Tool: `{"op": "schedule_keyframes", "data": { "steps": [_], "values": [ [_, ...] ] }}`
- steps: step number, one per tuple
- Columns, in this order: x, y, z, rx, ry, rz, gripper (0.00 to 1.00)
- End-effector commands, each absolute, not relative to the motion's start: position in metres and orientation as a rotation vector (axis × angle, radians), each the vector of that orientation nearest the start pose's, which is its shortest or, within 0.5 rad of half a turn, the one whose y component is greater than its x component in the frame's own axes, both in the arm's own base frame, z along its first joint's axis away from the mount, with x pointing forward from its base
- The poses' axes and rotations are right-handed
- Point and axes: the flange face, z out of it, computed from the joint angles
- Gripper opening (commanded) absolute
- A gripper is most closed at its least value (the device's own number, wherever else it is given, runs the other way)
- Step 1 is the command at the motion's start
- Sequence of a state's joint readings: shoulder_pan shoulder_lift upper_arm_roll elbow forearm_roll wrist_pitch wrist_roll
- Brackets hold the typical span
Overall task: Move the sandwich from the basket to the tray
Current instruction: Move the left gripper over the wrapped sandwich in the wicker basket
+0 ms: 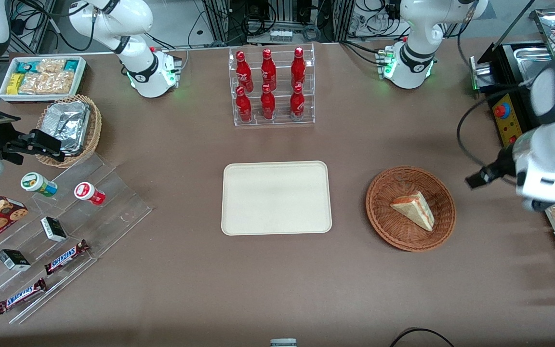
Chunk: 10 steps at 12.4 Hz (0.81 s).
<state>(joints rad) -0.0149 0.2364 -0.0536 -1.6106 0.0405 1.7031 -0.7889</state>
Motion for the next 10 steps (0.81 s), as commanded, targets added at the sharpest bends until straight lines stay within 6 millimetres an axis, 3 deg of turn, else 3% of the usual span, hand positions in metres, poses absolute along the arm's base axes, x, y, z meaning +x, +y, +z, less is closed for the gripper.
{"op": "schedule_keyframes", "data": {
  "steps": [1, 3, 10],
  "values": [
    [0.61, -0.04, 0.428, -2.681, -1.528, 0.068, 1.0],
    [0.604, -0.046, 0.399, -2.667, -1.584, 0.034, 1.0],
    [0.6, -0.079, 0.324, -2.701, -1.483, 0.059, 1.0]
  ]
}}
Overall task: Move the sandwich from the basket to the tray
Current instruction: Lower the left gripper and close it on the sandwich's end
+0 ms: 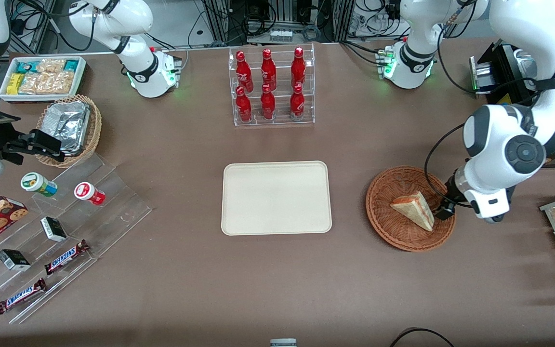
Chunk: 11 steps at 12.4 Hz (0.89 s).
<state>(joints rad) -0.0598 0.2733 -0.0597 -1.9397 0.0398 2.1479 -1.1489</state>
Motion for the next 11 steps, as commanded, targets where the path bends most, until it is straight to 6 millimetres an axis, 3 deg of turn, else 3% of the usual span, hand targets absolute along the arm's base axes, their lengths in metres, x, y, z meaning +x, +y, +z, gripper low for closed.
{"op": "schedule_keyframes", "data": {
  "steps": [1, 11],
  "values": [
    [0.6, -0.081, 0.317, -2.699, -1.475, 0.07, 1.0],
    [0.601, -0.089, 0.281, -2.713, -1.463, 0.069, 1.0]
  ]
}}
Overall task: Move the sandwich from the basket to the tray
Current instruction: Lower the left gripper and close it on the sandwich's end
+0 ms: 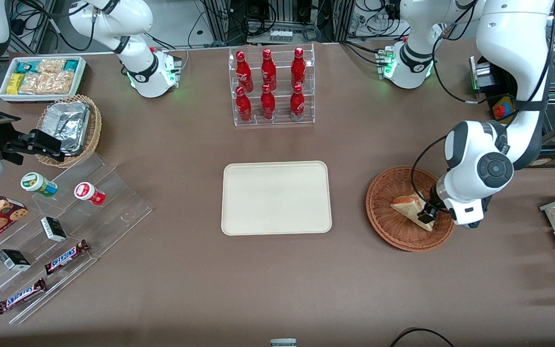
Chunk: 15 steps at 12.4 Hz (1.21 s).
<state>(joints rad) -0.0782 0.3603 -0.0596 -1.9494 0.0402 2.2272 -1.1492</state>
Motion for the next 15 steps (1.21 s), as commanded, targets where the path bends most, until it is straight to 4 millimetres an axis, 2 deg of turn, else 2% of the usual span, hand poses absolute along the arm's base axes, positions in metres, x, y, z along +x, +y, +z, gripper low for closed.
{"op": "schedule_keyframes", "data": {
  "steps": [1, 4, 5, 8, 9, 12, 13, 14, 15],
  "values": [
    [0.601, -0.091, 0.276, -2.716, -1.461, 0.068, 1.0],
    [0.601, -0.098, 0.267, -2.714, -1.457, 0.076, 0.98],
    [0.602, -0.096, 0.266, -2.712, -1.463, 0.074, 0.83],
    [0.602, -0.096, 0.262, -2.694, -1.489, 0.078, 0.04],
    [0.604, -0.096, 0.264, -2.697, -1.488, 0.075, 0.0],
    [0.608, -0.096, 0.278, -2.71, -1.467, 0.071, 0.0],
    [0.608, -0.097, 0.295, -2.713, -1.41, 0.108, 0.0],
    [0.608, -0.098, 0.323, -2.724, -1.293, 0.186, 0.0],
    [0.607, -0.112, 0.359, -2.731, -1.163, 0.249, 0.0]
  ]
}}
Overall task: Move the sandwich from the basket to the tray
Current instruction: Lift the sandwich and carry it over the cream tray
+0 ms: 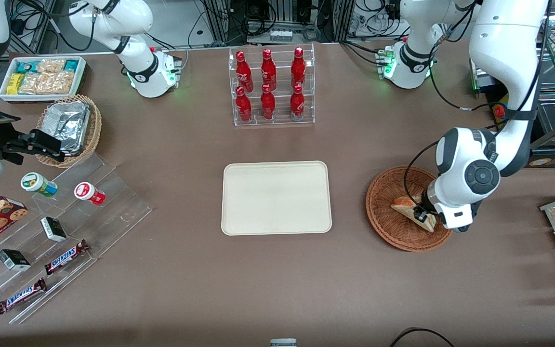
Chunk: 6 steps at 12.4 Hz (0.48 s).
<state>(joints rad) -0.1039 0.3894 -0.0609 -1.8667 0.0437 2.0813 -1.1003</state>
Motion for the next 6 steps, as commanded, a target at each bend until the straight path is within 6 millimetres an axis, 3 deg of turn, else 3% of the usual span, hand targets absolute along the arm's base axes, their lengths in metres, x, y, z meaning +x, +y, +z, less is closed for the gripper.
{"op": "schedule_keyframes", "data": {
  "steps": [1, 3, 6],
  "values": [
    [0.605, -0.131, 0.388, -2.718, -1.069, 0.272, 0.0],
    [0.602, -0.186, 0.432, -2.741, -0.969, 0.246, 0.0],
    [0.585, -0.274, 0.426, -2.819, -0.773, 0.203, 0.0]
  ]
}}
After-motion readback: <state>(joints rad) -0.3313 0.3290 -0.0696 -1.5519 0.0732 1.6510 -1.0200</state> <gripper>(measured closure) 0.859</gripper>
